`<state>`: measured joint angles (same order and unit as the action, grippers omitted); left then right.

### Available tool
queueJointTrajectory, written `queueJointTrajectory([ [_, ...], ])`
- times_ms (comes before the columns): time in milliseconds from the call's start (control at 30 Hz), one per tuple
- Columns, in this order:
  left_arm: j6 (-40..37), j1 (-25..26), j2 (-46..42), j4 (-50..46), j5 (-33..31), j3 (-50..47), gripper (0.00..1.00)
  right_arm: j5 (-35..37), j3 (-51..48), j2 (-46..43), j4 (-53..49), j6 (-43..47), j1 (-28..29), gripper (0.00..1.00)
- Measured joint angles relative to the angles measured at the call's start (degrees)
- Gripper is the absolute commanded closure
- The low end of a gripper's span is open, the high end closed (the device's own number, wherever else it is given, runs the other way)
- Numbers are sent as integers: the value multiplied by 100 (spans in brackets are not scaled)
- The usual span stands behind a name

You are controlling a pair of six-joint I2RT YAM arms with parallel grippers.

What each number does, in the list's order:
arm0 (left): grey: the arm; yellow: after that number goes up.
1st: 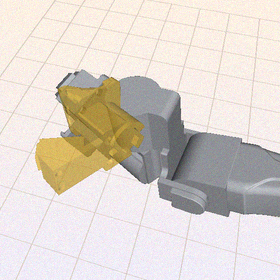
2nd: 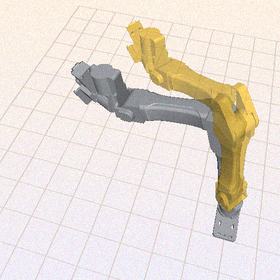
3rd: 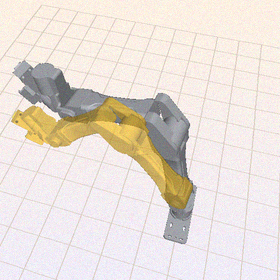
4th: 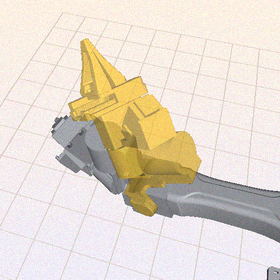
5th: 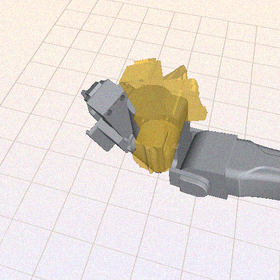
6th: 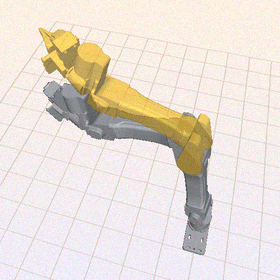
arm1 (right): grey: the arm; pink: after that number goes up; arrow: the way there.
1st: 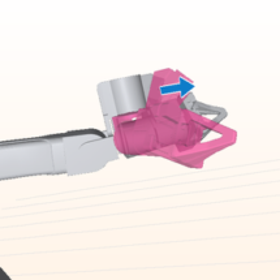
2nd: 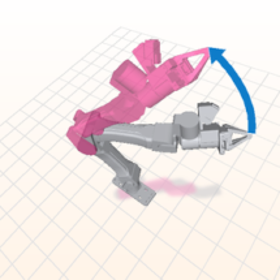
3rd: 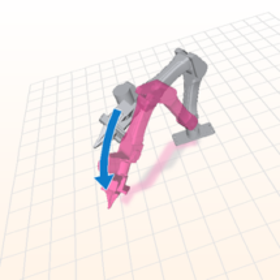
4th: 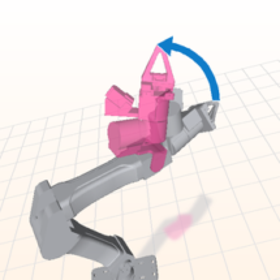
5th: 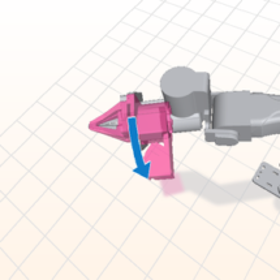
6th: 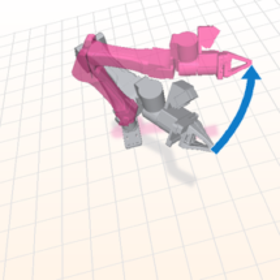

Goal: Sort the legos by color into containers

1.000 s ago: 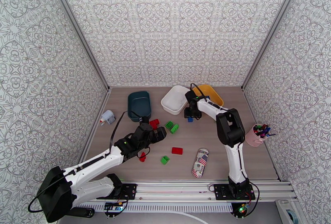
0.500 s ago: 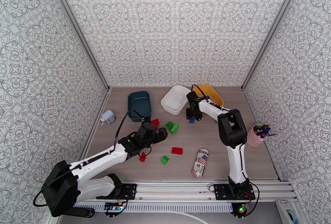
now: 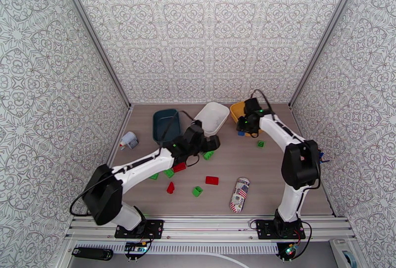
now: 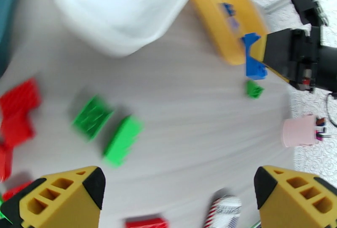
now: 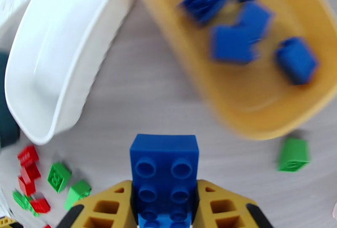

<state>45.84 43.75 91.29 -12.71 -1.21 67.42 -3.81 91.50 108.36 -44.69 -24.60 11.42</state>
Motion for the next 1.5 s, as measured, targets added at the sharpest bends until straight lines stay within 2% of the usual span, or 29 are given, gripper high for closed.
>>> queueJointTrajectory([
  [133,-203,144,249,-11,127,575,1,-57,402,90,-151,-70,-474,52],
  [267,-295,238,247,-59,157,638,1,-94,1067,380,-286,-92,-636,40],
  [467,-306,256,-197,-278,22,-28,1,-190,1211,439,-398,-87,-616,37],
  [600,-284,254,-767,-490,-155,-570,1,-306,800,249,-273,-85,-557,35],
  [867,-98,190,-1663,-758,-409,-1567,2,-402,-413,-507,-35,-87,192,34],
  [1167,44,146,-1897,-1036,-538,-1893,5,-422,-1016,-595,240,-181,1204,38],
  [1500,-160,31,-1775,-1193,-503,-2072,15,-575,-2199,-938,739,-529,1543,38],
])
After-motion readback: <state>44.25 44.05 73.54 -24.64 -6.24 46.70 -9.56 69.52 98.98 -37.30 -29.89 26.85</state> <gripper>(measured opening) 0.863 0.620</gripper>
